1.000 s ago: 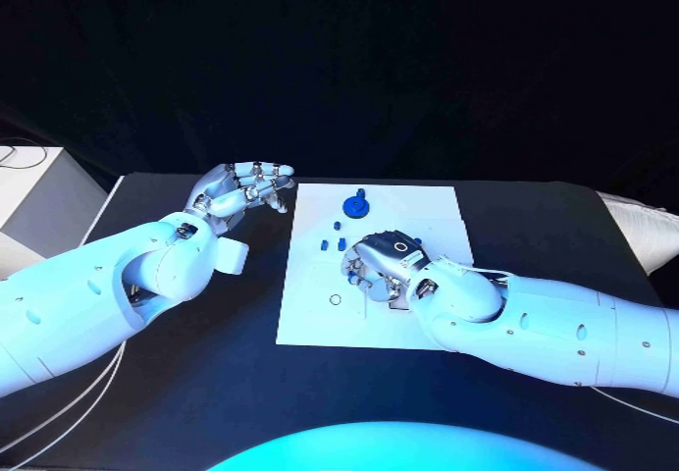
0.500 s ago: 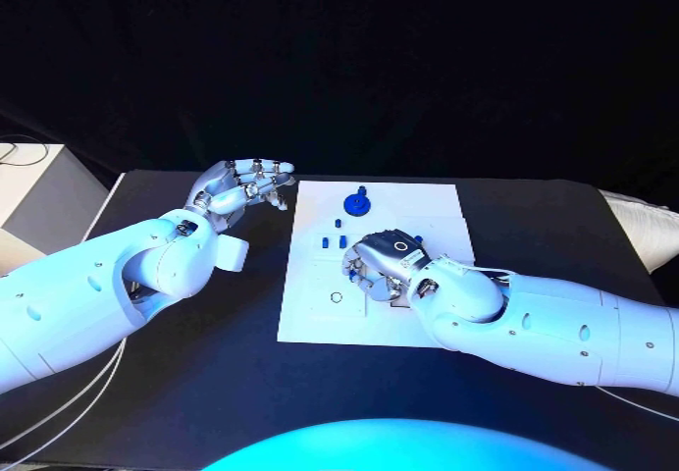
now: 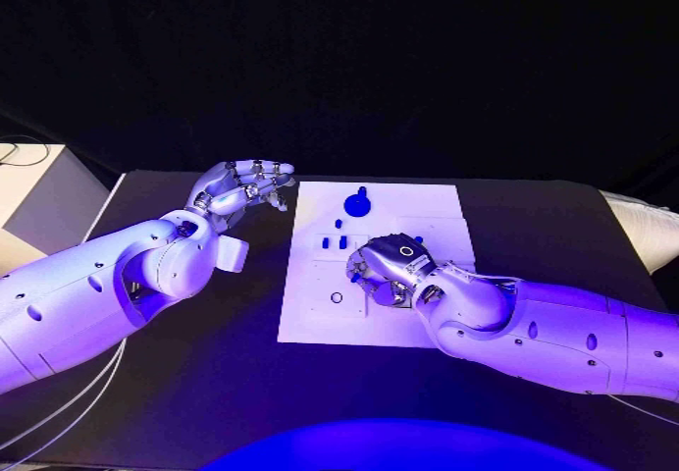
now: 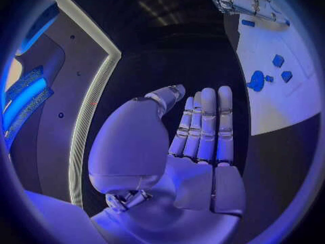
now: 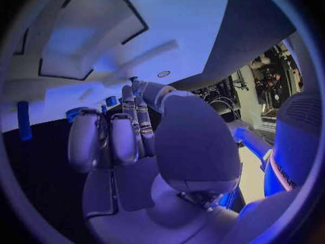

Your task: Assemble the parts on the task board

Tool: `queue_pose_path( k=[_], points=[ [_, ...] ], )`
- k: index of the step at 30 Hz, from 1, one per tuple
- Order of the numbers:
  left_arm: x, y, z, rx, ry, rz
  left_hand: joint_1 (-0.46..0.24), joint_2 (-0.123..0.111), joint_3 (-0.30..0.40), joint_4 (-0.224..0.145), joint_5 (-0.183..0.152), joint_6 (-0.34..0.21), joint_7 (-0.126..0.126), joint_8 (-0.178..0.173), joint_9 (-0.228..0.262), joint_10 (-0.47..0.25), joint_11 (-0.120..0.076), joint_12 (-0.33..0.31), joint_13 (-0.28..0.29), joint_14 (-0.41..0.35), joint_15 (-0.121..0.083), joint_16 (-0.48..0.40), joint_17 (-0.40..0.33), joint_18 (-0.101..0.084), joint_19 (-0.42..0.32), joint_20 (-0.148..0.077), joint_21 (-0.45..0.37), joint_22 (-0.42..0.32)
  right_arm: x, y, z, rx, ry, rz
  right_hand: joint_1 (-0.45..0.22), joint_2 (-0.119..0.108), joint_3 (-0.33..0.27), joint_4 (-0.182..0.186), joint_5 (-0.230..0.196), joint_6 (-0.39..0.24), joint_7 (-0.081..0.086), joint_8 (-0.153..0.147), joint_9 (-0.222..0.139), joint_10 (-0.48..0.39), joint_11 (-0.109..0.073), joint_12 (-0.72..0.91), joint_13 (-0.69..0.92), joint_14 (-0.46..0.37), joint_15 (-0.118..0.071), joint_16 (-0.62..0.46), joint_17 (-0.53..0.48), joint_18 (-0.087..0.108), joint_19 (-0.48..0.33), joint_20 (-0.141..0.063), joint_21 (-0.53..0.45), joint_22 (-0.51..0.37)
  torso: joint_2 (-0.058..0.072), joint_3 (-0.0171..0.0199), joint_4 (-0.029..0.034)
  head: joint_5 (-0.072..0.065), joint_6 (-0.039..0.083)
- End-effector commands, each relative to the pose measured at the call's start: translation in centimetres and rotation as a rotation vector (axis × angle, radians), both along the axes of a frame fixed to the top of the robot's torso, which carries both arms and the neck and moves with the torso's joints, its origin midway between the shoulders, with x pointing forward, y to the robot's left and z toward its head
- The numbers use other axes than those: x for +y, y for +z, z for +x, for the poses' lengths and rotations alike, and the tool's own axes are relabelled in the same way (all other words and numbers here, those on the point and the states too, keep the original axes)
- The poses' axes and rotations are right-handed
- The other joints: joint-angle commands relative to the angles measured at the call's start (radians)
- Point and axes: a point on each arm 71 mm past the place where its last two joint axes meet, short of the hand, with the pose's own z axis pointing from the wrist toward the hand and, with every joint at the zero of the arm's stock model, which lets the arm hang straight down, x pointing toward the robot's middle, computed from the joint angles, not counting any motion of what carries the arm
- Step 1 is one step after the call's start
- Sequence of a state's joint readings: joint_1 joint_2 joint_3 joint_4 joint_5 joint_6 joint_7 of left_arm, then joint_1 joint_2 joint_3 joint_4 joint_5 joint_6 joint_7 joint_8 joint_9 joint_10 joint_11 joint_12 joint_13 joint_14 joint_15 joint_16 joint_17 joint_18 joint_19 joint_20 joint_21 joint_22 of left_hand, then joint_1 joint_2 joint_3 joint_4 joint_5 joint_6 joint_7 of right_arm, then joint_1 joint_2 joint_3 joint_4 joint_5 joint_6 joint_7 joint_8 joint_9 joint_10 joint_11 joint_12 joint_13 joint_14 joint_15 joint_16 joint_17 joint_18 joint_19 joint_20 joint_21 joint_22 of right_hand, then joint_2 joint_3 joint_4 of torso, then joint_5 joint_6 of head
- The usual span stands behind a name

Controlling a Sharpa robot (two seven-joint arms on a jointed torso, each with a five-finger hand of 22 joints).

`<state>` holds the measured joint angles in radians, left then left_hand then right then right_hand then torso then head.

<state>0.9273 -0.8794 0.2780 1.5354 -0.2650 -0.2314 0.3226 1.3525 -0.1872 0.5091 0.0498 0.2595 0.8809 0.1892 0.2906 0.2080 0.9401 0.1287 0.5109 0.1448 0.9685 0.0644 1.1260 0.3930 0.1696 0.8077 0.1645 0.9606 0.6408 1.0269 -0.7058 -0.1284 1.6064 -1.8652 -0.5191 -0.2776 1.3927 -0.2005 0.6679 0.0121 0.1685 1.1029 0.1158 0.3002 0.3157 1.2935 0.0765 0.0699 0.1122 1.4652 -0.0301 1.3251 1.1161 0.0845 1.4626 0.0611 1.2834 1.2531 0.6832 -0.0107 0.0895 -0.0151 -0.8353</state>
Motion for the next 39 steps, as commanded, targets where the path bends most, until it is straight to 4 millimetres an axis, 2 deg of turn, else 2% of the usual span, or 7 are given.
queue_pose_path(
  k=[1, 11, 21, 39],
  points=[
    [0.0, 0.1, 0.0, -0.002, -0.001, -0.008, 0.010, 0.004, -0.005, 0.000, 0.003, 0.002, 0.003, 0.007, -0.002, -0.005, -0.001, 0.006, -0.002, 0.001, -0.004, -0.007, -0.002, 0.015, 0.008, -0.001, -0.005, -0.002, -0.1, 0.2, -0.1, -0.026, -0.008, 0.011, -0.004, 0.004, 0.005, -0.001, 0.003, 0.005, 0.000, 0.005, 0.001, 0.040, -0.033, 0.006, 0.002, 0.029, -0.008, 0.003, 0.001, -0.014, 0.005, 0.000, 0.005, 0.001, 0.000, -0.0007, 0.0001, 0.001, -0.002],
    [0.0, 0.0, 0.0, -0.001, -0.001, -0.007, 0.010, 0.004, -0.005, 0.000, 0.003, 0.002, 0.003, 0.007, -0.002, -0.005, -0.001, 0.006, -0.002, 0.001, -0.004, -0.007, -0.002, 0.015, 0.008, -0.001, -0.005, -0.002, -0.1, 0.0, -0.1, -0.013, -0.009, -0.007, -0.005, 0.004, 0.006, -0.002, 0.003, 0.006, 0.000, 0.006, 0.002, 0.041, -0.033, 0.006, 0.003, 0.030, -0.008, 0.005, 0.002, -0.015, 0.006, 0.000, 0.007, 0.003, 0.000, -0.0021, -0.0001, 0.001, -0.002],
    [-0.1, 0.0, -0.1, 0.000, -0.002, -0.007, 0.010, 0.004, -0.005, 0.000, 0.003, 0.002, 0.003, 0.007, -0.002, -0.005, -0.001, 0.006, -0.002, 0.001, -0.004, -0.007, -0.002, 0.015, 0.008, -0.001, -0.005, -0.002, 0.0, -0.5, 0.2, 0.015, -0.016, -0.055, -0.006, 0.003, 0.006, -0.002, 0.001, 0.006, 0.000, 0.006, 0.003, 0.041, -0.033, 0.005, 0.003, 0.030, -0.008, 0.004, 0.000, -0.014, 0.005, 0.000, 0.005, 0.001, 0.000, -0.0018, 0.0003, -0.001, -0.004],
    [0.0, 0.0, 0.0, 0.001, -0.001, -0.007, 0.010, 0.004, -0.005, 0.000, 0.003, 0.002, 0.003, 0.007, -0.002, -0.005, -0.001, 0.006, -0.002, 0.001, -0.004, -0.007, -0.002, 0.015, 0.008, -0.001, -0.005, -0.002, 0.4, -0.8, -0.1, 0.037, 0.005, -0.073, -0.007, 0.003, 0.006, -0.002, 0.000, 0.006, 0.001, 0.006, 0.003, 0.041, -0.033, 0.005, 0.004, 0.029, -0.008, 0.004, -0.001, -0.014, 0.005, 0.000, 0.005, 0.001, -0.001, -0.0019, 0.0010, 0.002, -0.014]
  ],
)
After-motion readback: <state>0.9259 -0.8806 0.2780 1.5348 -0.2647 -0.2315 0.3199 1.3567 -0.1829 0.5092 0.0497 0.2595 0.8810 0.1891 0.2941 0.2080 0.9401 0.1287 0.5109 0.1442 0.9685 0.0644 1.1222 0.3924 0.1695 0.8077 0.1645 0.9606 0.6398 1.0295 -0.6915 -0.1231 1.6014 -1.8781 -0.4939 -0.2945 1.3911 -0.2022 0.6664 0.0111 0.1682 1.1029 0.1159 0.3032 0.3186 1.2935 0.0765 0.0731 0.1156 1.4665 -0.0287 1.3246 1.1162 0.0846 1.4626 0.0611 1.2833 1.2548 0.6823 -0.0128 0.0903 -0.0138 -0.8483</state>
